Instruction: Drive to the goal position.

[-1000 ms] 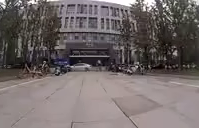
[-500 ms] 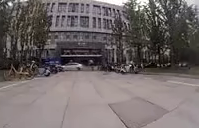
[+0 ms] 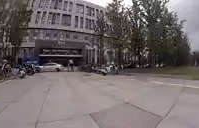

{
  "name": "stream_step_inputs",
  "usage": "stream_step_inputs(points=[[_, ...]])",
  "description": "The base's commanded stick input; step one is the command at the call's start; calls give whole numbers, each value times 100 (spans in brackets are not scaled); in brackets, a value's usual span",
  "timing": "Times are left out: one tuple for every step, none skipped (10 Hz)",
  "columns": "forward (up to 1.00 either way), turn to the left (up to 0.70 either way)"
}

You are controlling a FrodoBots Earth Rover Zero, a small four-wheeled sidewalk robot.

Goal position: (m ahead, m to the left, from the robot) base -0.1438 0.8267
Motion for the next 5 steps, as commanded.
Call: stream_step_inputs(points=[[70, -5], [70, 0], [70, 0], [70, 0], [70, 0]])
